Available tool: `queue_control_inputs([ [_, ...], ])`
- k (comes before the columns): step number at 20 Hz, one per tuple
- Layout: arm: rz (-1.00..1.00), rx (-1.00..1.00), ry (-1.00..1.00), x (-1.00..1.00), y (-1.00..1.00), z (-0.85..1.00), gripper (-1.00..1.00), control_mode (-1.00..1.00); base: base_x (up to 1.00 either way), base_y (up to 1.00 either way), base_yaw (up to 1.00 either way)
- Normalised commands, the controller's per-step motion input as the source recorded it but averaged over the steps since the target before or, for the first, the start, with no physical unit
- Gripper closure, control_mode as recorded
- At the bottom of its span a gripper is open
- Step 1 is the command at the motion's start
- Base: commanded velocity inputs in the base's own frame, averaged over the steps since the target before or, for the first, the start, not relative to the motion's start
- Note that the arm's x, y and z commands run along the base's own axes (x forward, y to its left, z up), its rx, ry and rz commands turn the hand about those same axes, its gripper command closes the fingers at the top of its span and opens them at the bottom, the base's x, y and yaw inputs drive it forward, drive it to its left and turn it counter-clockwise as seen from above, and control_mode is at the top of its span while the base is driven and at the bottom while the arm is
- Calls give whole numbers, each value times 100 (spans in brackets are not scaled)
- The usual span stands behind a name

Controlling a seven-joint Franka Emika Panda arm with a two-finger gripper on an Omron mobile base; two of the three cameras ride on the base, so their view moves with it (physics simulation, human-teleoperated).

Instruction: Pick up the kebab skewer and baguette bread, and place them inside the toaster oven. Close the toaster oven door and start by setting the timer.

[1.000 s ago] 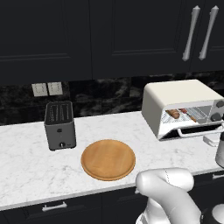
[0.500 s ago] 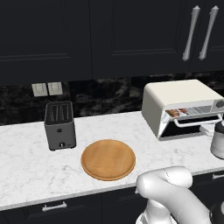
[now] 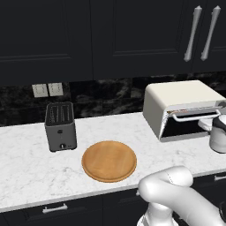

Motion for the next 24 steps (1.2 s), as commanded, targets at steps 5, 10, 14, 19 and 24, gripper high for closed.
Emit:
queue_control_inputs([
  [5,0,0,0,34,21,-5,-100,-100,0,0,0],
  [10,0,-1,0,15,17,-20,-100,-100,0,0,0],
  [14,0,0,0,20,19,-19,-100,-100,0,0,0],
  [19,0,0,0,41,27,-14,-100,-100,0,0,0],
  [24,0,0,0,30,23,-11,-100,-100,0,0,0],
])
